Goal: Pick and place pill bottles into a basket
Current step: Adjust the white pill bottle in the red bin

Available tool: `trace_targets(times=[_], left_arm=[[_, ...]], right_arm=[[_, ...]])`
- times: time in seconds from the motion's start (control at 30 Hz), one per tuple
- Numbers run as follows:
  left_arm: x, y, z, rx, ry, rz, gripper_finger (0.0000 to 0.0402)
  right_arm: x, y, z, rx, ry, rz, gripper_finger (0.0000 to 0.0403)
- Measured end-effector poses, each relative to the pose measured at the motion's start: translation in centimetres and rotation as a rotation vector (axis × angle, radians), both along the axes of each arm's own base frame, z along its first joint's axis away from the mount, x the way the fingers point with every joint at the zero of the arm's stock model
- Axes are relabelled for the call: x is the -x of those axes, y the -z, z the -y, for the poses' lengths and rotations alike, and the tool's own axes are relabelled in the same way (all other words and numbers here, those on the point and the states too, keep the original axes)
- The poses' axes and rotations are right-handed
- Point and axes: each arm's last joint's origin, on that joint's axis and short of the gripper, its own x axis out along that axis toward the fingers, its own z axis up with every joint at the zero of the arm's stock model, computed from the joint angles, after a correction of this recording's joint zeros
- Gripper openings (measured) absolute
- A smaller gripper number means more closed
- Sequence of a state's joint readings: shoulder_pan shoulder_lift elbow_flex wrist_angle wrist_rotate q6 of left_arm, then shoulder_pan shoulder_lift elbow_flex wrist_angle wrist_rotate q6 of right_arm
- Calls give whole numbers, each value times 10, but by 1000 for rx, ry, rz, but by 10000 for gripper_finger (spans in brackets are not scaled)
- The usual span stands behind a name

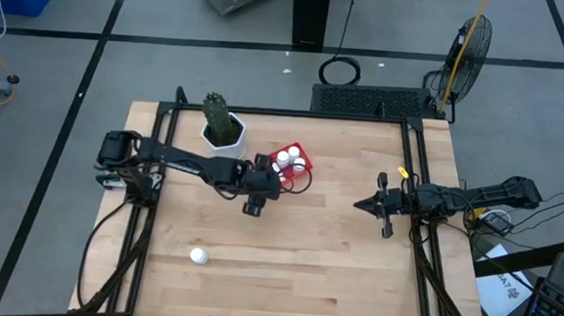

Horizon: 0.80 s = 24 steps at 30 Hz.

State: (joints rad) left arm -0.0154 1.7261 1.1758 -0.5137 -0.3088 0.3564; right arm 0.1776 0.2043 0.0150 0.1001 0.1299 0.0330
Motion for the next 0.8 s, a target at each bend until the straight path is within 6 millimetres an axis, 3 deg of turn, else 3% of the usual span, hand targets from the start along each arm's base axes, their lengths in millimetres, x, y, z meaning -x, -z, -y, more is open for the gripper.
trace_targets(times=[0.47, 0.57, 0.7, 0.8], left_arm=[[22, -32, 10, 6, -105, 96, 273], [26, -30, 6, 12, -134, 61, 273], [36, -27, -6, -116, -217, -32, 273], [31, -29, -17, -142, -221, 4, 273]], right_arm=[[0, 0, 0, 0, 0, -2, 0], [0, 0, 0, 0, 0, -1, 0], [0, 0, 0, 0, 0, -1, 0], [0, 0, 0, 1, 0, -1, 0]])
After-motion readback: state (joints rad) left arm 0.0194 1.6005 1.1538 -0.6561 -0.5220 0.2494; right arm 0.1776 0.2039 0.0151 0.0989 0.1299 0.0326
